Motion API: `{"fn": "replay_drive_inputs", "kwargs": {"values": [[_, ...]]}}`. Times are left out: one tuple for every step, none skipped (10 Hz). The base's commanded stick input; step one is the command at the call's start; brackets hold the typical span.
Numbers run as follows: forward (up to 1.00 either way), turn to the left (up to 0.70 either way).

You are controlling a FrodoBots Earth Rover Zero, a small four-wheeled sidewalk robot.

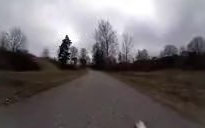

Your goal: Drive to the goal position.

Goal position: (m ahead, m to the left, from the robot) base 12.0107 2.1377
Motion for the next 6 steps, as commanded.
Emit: {"fn": "replay_drive_inputs", "kwargs": {"values": [[0.70, -0.05], [0.70, -0.18], [0.70, -0.35], [0.70, -0.35], [0.70, -0.22], [0.70, -0.02]]}}
